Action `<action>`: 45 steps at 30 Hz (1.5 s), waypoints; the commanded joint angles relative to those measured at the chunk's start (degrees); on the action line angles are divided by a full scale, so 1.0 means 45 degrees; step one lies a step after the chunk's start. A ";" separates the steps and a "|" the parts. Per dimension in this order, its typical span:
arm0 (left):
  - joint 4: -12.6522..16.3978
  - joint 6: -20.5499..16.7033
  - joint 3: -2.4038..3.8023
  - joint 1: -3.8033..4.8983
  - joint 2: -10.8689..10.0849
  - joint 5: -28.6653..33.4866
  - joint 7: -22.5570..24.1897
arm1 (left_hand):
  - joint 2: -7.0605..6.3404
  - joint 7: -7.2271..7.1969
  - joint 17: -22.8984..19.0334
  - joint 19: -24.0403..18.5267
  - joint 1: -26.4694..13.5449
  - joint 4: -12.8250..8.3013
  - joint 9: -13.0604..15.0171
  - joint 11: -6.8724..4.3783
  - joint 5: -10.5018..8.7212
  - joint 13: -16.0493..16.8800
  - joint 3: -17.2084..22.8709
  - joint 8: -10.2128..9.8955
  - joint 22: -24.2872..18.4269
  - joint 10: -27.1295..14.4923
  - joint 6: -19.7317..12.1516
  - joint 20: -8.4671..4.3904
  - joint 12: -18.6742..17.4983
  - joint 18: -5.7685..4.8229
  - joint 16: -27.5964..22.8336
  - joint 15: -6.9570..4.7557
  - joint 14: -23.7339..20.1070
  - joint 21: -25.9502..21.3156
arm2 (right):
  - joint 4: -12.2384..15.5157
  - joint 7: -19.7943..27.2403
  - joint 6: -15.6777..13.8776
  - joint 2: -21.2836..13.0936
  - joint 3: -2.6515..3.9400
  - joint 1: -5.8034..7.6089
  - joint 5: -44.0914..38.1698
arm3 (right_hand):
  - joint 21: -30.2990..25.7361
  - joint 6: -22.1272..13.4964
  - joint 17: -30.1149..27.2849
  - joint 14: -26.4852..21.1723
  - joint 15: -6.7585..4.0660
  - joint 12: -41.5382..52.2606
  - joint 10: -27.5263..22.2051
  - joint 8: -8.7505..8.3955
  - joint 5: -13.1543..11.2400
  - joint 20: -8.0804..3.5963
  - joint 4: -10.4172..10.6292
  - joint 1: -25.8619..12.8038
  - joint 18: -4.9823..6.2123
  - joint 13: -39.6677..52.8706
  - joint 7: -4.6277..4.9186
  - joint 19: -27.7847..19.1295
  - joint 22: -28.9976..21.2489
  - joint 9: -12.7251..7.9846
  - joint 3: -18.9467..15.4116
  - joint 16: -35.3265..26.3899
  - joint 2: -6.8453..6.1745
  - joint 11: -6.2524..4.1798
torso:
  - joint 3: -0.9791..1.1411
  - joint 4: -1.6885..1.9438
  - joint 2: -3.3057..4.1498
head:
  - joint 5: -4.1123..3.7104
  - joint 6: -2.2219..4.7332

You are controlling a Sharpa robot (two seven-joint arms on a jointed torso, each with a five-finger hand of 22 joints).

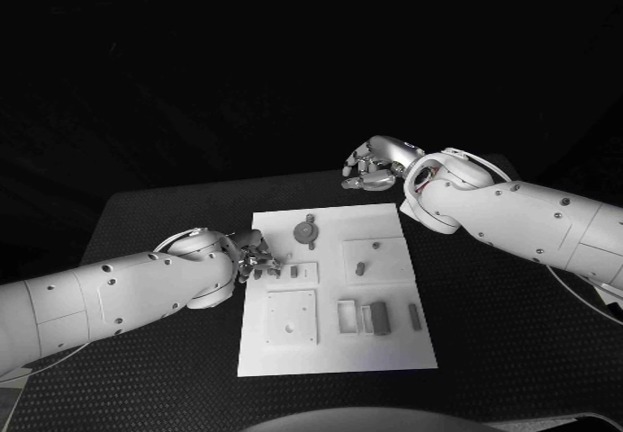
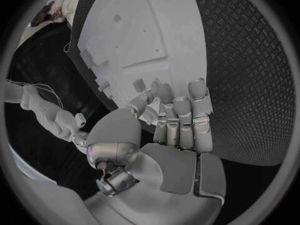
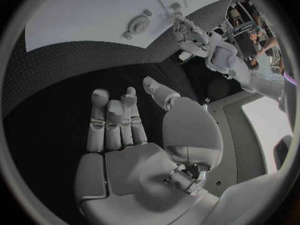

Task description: Assemble the parts on the task board

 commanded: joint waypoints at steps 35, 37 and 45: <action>0.0092 0.0323 0.0004 -0.0058 -0.0013 -0.0187 -0.0104 | 0.0007 0.0327 -0.0019 0.0049 0.0164 -0.1618 0.0012 -0.0011 0.0081 0.0026 0.1737 0.0060 0.0224 0.0098 0.0388 -0.0081 0.0055 0.0135 0.0044 -0.0196 0.0082 0.0072 | 0.0028 0.0065 0.0136 -0.0026 0.0007 -0.0002 -0.0004 | -0.0031 0.0015 -0.0013 -0.0006 -0.0011 0.0056 0.0003 -0.0004 0.0024 -0.0038 0.0082 -0.0030 0.0183 -0.0023 0.0084 0.0091 0.0188 -0.0015 -0.0013 -0.0035 0.0096 0.0054 | -0.0001 0.0001 0.0004 | 0.0018 -0.0019; 0.0053 0.0334 0.0004 -0.0070 0.0008 -0.0189 -0.0107 | 0.0004 0.0328 -0.0020 0.0050 0.0161 -0.1615 0.0012 -0.0010 0.0077 0.0026 0.1735 0.0058 0.0224 0.0097 0.0386 -0.0081 0.0055 0.0134 0.0044 -0.0196 0.0082 0.0072 | 0.0033 0.0064 0.0133 -0.0029 0.0007 -0.0002 -0.0004 | -0.0030 0.0015 -0.0014 -0.0006 -0.0011 0.0056 0.0003 -0.0004 0.0024 -0.0038 0.0082 -0.0030 0.0183 -0.0023 0.0084 0.0092 0.0188 -0.0015 -0.0013 -0.0035 0.0097 0.0054 | 0.0001 0.0002 0.0008 | 0.0010 -0.0025; -0.0053 0.0242 0.0004 -0.0147 0.0066 -0.0229 -0.0120 | -0.0006 0.0335 -0.0027 0.0052 0.0151 -0.1598 0.0013 -0.0005 0.0018 0.0031 0.1734 0.0038 0.0220 0.0094 0.0357 -0.0081 0.0052 0.0132 0.0039 -0.0196 0.0084 0.0068 | 0.0043 0.0062 0.0127 -0.0039 0.0007 -0.0002 -0.0004 | -0.0031 0.0015 -0.0014 -0.0006 -0.0011 0.0057 0.0003 -0.0003 0.0024 -0.0039 0.0082 -0.0030 0.0183 -0.0024 0.0084 0.0092 0.0188 -0.0015 -0.0013 -0.0034 0.0096 0.0054 | -0.0002 -0.0002 0.0005 | -0.0011 -0.0015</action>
